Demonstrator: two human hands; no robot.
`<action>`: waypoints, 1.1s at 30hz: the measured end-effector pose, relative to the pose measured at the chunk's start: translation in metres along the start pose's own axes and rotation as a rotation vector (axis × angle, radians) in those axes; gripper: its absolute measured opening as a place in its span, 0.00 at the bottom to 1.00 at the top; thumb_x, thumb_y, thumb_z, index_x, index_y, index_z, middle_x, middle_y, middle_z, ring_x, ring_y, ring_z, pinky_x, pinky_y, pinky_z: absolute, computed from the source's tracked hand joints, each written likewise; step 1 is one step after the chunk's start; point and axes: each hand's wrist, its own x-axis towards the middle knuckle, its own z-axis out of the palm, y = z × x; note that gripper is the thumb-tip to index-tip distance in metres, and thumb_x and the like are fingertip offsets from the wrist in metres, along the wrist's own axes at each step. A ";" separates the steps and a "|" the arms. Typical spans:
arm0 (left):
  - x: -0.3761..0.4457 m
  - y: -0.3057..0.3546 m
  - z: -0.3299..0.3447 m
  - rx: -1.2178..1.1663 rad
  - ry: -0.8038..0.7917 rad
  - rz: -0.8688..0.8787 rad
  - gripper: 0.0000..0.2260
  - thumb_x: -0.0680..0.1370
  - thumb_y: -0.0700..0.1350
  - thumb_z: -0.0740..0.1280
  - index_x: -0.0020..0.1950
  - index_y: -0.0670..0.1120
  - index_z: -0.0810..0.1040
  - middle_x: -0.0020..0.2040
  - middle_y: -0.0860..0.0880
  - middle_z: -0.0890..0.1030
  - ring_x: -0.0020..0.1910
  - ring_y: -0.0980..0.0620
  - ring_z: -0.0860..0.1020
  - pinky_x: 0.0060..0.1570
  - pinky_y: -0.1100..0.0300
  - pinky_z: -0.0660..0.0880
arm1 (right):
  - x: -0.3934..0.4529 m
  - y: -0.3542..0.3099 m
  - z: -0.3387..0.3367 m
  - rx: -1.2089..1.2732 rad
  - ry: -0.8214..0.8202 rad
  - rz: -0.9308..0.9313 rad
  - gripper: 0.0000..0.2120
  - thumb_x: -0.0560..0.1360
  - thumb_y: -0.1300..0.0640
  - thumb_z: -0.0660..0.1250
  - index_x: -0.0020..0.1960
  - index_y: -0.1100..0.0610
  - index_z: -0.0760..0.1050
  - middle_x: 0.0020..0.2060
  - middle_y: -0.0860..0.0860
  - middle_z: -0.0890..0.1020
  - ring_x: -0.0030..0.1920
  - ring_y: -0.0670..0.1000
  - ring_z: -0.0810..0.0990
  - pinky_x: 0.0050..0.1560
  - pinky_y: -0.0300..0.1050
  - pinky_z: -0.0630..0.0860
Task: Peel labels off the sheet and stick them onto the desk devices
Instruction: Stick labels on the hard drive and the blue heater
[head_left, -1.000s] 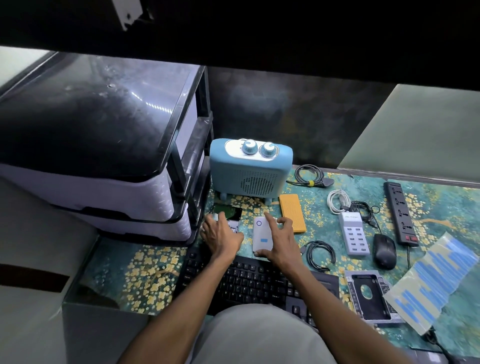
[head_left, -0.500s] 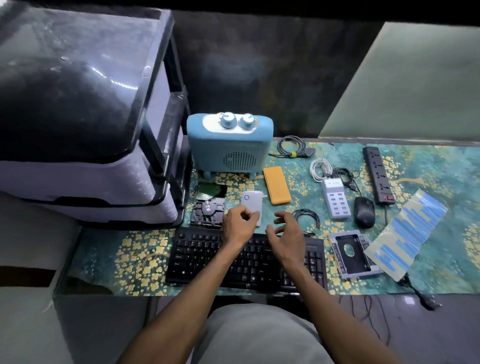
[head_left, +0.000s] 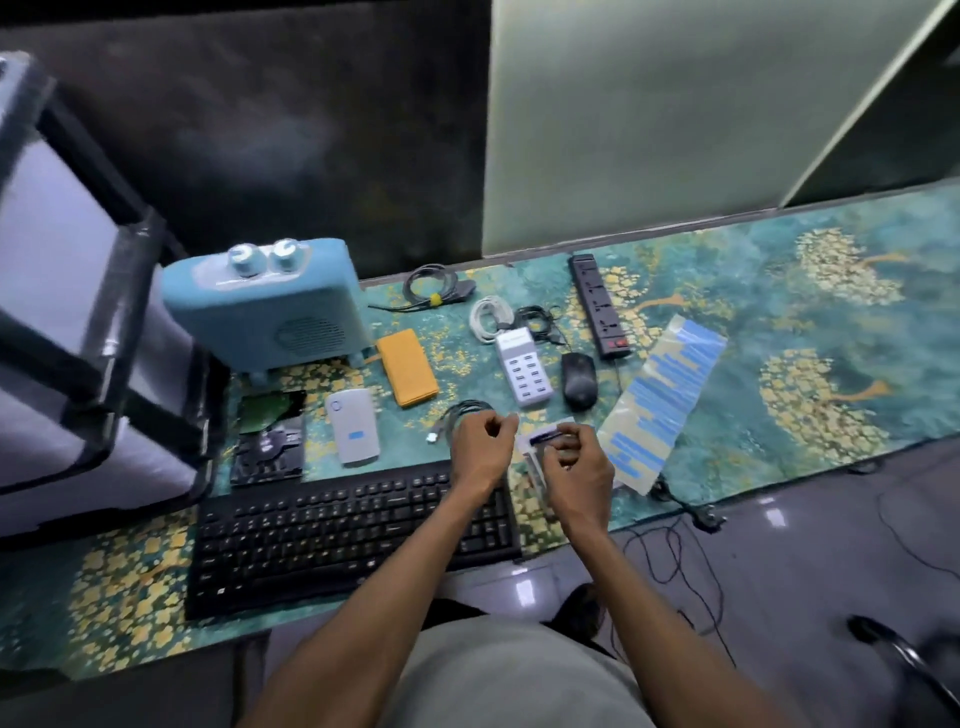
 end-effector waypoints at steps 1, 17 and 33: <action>0.000 0.009 0.016 0.016 -0.018 0.015 0.17 0.79 0.48 0.69 0.34 0.39 0.76 0.30 0.45 0.77 0.30 0.52 0.72 0.34 0.56 0.66 | 0.007 0.007 -0.012 -0.010 0.040 0.015 0.11 0.77 0.57 0.69 0.58 0.49 0.76 0.44 0.45 0.83 0.41 0.48 0.82 0.41 0.52 0.81; 0.001 0.060 0.134 0.260 -0.297 0.031 0.19 0.76 0.39 0.69 0.67 0.43 0.75 0.47 0.47 0.79 0.48 0.43 0.81 0.44 0.50 0.78 | 0.053 0.070 -0.094 -0.096 0.038 0.058 0.11 0.79 0.59 0.68 0.58 0.46 0.80 0.55 0.49 0.77 0.42 0.50 0.81 0.37 0.43 0.71; 0.017 0.070 0.131 0.085 -0.479 -0.167 0.18 0.75 0.40 0.69 0.29 0.45 0.64 0.28 0.46 0.61 0.29 0.50 0.58 0.33 0.55 0.56 | 0.051 0.064 -0.085 -0.135 0.069 -0.040 0.11 0.77 0.58 0.72 0.55 0.44 0.80 0.50 0.48 0.77 0.46 0.52 0.82 0.37 0.49 0.77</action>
